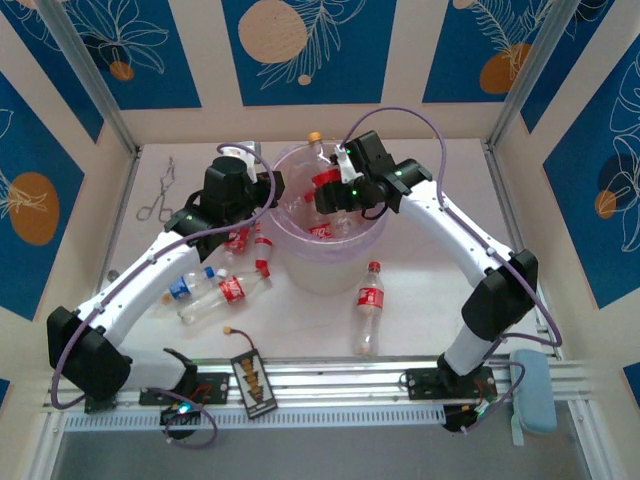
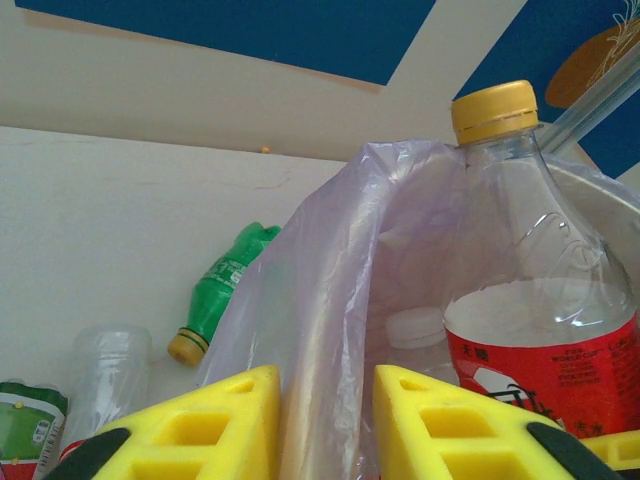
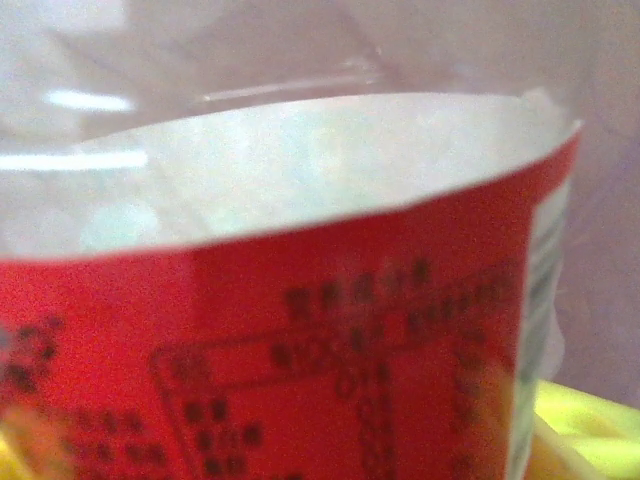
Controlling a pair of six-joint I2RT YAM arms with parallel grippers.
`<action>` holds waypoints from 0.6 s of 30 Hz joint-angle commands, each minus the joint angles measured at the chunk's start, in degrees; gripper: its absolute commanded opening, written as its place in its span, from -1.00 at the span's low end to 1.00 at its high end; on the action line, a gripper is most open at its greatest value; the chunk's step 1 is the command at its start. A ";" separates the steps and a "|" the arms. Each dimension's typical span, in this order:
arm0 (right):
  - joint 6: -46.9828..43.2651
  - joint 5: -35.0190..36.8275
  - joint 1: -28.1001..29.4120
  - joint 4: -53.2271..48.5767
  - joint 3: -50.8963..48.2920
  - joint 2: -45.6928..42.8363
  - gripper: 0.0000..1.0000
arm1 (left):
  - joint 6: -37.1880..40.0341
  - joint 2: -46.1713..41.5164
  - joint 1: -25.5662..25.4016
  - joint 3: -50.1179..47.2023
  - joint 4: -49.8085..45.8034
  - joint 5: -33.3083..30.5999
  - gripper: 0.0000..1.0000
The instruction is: Put the plastic bottles in the bin
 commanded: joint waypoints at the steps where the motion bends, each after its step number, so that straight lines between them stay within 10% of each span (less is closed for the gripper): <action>1: 0.77 -1.84 0.12 -0.24 -2.45 -0.52 0.46 | 0.98 1.74 0.02 -0.87 -6.65 0.98 -0.39; 18: -2.95 6.15 0.21 -7.19 8.54 -2.21 0.78 | 0.98 1.42 0.03 -1.22 -6.57 0.93 -0.38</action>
